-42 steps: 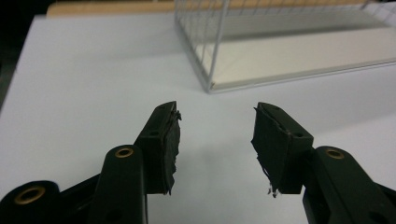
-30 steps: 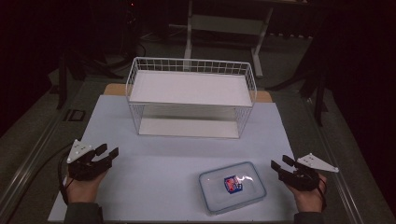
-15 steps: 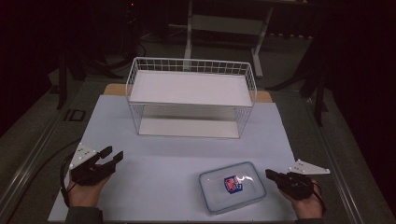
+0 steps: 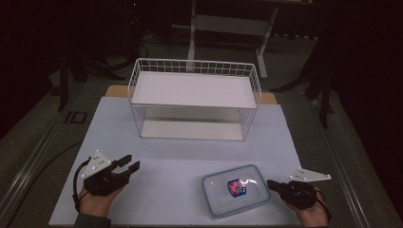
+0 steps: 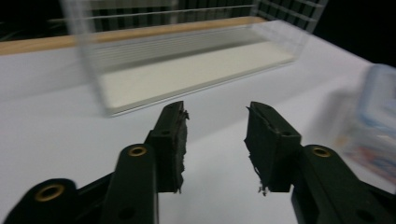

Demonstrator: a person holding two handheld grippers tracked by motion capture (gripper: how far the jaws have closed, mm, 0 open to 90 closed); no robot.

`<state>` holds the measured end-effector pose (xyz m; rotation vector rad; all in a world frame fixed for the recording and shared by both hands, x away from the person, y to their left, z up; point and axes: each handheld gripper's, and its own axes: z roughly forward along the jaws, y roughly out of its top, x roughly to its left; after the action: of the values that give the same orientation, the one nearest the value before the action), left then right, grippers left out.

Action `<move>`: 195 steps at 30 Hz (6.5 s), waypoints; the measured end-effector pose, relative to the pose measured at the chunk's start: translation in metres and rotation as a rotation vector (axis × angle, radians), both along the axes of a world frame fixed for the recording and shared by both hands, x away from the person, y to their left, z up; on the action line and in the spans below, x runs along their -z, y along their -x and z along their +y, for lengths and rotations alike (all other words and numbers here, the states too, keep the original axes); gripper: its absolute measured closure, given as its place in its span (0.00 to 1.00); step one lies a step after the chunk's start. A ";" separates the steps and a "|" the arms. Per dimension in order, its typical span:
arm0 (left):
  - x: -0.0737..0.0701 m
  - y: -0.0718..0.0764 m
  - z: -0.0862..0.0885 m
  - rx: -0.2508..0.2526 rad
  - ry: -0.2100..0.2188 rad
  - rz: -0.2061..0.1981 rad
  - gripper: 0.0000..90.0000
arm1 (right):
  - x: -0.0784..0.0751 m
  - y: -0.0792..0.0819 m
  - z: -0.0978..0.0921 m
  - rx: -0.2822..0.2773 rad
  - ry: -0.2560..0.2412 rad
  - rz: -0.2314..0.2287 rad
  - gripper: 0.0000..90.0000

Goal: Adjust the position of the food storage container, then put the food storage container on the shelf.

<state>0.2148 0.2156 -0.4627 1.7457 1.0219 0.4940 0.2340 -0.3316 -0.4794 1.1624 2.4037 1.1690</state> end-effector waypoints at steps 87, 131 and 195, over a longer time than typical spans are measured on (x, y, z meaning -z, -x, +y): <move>0.038 0.034 -0.160 0.643 -0.158 0.152 0.99 | 0.005 -0.012 0.041 -0.072 -0.012 -0.003 1.00; 0.018 -0.007 -0.095 0.365 -0.081 0.088 0.87 | 0.002 -0.059 0.123 -0.071 -0.053 -0.051 0.83; 0.040 -0.047 -0.037 0.184 0.285 0.504 0.53 | 0.031 -0.066 0.112 -0.103 -0.481 0.414 0.55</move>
<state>0.2619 0.1782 -0.5029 1.7162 1.1928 -0.2166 0.2999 -0.2192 -0.5104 1.5670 2.5738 1.7606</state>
